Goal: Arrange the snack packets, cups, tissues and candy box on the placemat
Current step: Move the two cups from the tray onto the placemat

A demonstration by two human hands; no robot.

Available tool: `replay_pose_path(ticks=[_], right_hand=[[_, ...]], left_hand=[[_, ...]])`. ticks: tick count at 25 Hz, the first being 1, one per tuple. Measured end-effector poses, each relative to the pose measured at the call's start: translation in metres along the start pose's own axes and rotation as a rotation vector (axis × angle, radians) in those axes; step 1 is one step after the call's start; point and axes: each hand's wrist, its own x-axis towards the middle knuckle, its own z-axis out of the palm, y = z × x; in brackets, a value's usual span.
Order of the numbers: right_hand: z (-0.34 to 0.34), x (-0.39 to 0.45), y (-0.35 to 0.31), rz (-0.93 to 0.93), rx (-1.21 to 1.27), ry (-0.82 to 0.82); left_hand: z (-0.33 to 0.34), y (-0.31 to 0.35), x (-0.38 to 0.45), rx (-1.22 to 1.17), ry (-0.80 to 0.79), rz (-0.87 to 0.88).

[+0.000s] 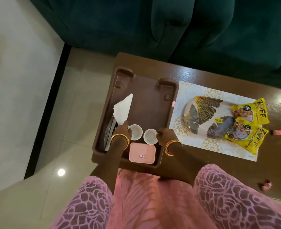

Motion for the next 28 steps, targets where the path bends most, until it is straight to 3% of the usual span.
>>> replay_pose_path(ticks=[4, 11, 19, 22, 28], right_hand=[[-0.006, -0.011, 0.003, -0.003, 0.123, 0.092], [-0.047, -0.046, 0.043, 0.069, 0.565, 0.293], [-0.098, -0.058, 0.187, 0.479, 0.852, 0.593], [-0.111, -0.038, 0.231, 0.564, 0.912, 0.579], [-0.118, 0.003, 0.26, 0.521, 1.1, 0.473]], left_hand=[[-0.007, 0.005, -0.007, 0.0, 0.046, -0.023], [-0.01, 0.059, -0.052, -0.077, 0.3, 0.058], [0.069, 0.184, -0.084, -0.102, 0.14, 0.184], [0.103, 0.222, -0.083, -0.06, 0.122, 0.201], [0.151, 0.26, -0.078, 0.002, 0.109, 0.139]])
